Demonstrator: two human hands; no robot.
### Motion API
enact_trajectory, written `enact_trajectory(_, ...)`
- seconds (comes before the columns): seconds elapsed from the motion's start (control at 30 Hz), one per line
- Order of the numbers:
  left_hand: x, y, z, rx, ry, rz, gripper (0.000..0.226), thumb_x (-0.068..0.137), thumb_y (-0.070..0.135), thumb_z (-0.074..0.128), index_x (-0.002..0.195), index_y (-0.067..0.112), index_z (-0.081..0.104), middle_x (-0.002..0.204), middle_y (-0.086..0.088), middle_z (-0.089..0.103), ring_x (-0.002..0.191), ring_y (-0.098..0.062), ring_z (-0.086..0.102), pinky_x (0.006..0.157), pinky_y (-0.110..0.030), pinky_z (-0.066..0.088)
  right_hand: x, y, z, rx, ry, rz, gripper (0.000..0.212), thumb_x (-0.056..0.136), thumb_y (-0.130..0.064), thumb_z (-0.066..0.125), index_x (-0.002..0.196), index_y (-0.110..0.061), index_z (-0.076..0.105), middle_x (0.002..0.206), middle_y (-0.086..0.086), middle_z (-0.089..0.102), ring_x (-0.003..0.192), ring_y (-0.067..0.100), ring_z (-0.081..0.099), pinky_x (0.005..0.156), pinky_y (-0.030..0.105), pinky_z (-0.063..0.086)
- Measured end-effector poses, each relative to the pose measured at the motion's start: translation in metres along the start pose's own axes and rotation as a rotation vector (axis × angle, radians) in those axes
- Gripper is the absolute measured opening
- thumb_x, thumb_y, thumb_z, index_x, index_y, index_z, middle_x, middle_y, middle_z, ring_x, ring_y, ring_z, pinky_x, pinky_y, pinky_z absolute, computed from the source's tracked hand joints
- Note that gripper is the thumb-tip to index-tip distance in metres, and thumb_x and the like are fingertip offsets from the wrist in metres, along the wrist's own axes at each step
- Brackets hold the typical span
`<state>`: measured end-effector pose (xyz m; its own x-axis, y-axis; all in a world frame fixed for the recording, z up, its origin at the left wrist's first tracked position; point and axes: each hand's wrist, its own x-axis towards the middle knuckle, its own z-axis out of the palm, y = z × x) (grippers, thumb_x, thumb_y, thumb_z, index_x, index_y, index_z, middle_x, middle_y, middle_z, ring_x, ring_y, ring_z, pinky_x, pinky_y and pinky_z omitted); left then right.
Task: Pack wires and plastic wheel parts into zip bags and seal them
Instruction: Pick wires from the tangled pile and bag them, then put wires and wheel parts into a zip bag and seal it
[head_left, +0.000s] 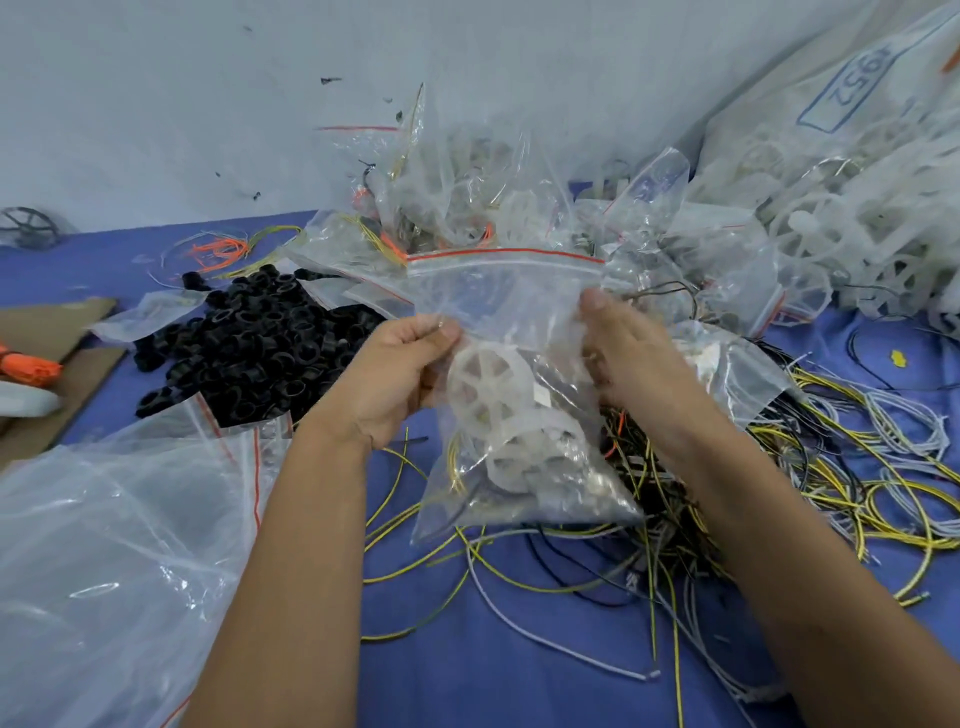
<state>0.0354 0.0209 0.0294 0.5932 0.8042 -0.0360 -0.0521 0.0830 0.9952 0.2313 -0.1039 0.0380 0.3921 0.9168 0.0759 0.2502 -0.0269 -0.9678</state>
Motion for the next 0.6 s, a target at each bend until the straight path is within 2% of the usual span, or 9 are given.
enact_trajectory(0.03, 0.002, 0.002, 0.0, -0.019, 0.062, 0.018, 0.038, 0.105, 0.016, 0.053, 0.072, 0.015, 0.071, 0.064, 0.001, 0.071, 0.05, -0.009, 0.066, 0.045, -0.022, 0.053, -0.001, 0.0, -0.001, -0.031, -0.104, 0.018, 0.066, 0.079, -0.091, 0.042, 0.108, -0.036, 0.067, 0.099, -0.018, 0.072, 0.089, 0.004, 0.069, 0.09, 0.043, 0.055)
enact_trajectory(0.1, 0.006, 0.006, 0.002, -0.035, 0.168, 0.038, 0.031, 0.106, 0.017, 0.054, 0.078, 0.014, 0.067, 0.063, 0.002, 0.071, 0.049, -0.008, 0.065, 0.043, -0.021, 0.052, -0.004, -0.001, 0.001, -0.111, -0.277, 0.011, 0.07, 0.07, -0.092, 0.056, 0.12, -0.044, 0.062, 0.117, -0.019, 0.07, 0.108, 0.005, 0.067, 0.1, 0.045, 0.051)
enact_trajectory(0.2, 0.015, 0.014, 0.011, -0.082, 0.318, 0.052, 0.03, 0.103, 0.02, 0.06, 0.076, 0.016, 0.069, 0.065, 0.001, 0.071, 0.054, -0.012, 0.064, 0.051, -0.026, 0.055, -0.007, -0.008, 0.008, -0.076, -0.367, -0.026, 0.068, 0.067, -0.063, 0.085, 0.125, -0.038, 0.06, 0.118, -0.008, 0.073, 0.11, 0.016, 0.07, 0.098, 0.045, 0.055)
enact_trajectory(0.3, 0.024, 0.03, 0.015, -0.087, 0.368, 0.014, 0.027, 0.103, 0.035, 0.059, 0.084, 0.019, 0.069, 0.066, 0.003, 0.071, 0.051, -0.011, 0.063, 0.045, -0.022, 0.05, 0.006, -0.02, 0.01, 0.123, -0.257, -0.082, 0.044, 0.077, -0.026, 0.088, 0.116, -0.023, 0.069, 0.104, -0.004, 0.078, 0.093, 0.011, 0.074, 0.074, 0.022, 0.057)
enact_trajectory(0.33, 0.028, 0.037, 0.015, -0.05, 0.351, -0.028, 0.031, 0.104, 0.043, 0.055, 0.09, 0.019, 0.069, 0.068, 0.003, 0.072, 0.051, -0.012, 0.063, 0.045, -0.021, 0.049, 0.016, -0.024, 0.009, 0.151, -0.183, -0.087, 0.042, 0.077, -0.019, 0.087, 0.116, -0.018, 0.069, 0.1, -0.003, 0.078, 0.087, 0.009, 0.074, 0.07, 0.019, 0.055)
enact_trajectory(0.43, 0.049, 0.073, 0.019, -0.026, 0.305, -0.02, 0.042, 0.104, 0.053, 0.049, 0.098, 0.016, 0.067, 0.077, 0.001, 0.074, 0.053, -0.012, 0.067, 0.048, -0.025, 0.055, 0.068, -0.048, 0.01, 0.212, 0.034, -0.073, 0.062, 0.078, -0.014, 0.086, 0.132, -0.001, 0.058, 0.115, 0.013, 0.073, 0.091, 0.016, 0.07, 0.076, 0.028, 0.058)
enact_trajectory(0.5, 0.075, 0.103, 0.024, 0.034, 0.348, 0.144, 0.039, 0.103, 0.051, 0.052, 0.098, 0.015, 0.064, 0.089, 0.002, 0.074, 0.075, -0.013, 0.074, 0.065, -0.039, 0.064, 0.111, -0.075, 0.012, 0.245, 0.103, -0.111, 0.062, 0.082, -0.016, 0.084, 0.134, 0.0, 0.055, 0.125, 0.017, 0.068, 0.099, 0.022, 0.069, 0.082, 0.04, 0.061)
enact_trajectory(0.53, 0.089, 0.119, 0.026, 0.101, 0.388, 0.227, 0.037, 0.102, 0.052, 0.052, 0.1, 0.016, 0.062, 0.1, 0.002, 0.072, 0.091, -0.018, 0.073, 0.08, -0.047, 0.064, 0.137, -0.092, 0.013, 0.258, 0.118, -0.133, 0.06, 0.084, -0.019, 0.083, 0.134, -0.002, 0.054, 0.128, 0.014, 0.067, 0.1, 0.022, 0.069, 0.077, 0.039, 0.061)
enact_trajectory(0.6, 0.115, 0.148, 0.026, 0.202, 0.49, 0.308, 0.04, 0.101, 0.053, 0.05, 0.116, 0.018, 0.059, 0.122, -0.001, 0.064, 0.114, -0.024, 0.063, 0.099, -0.052, 0.055, 0.186, -0.127, 0.017, 0.329, 0.115, -0.155, 0.054, 0.087, -0.021, 0.08, 0.13, -0.004, 0.052, 0.128, 0.012, 0.065, 0.098, 0.021, 0.071, 0.067, 0.031, 0.06)
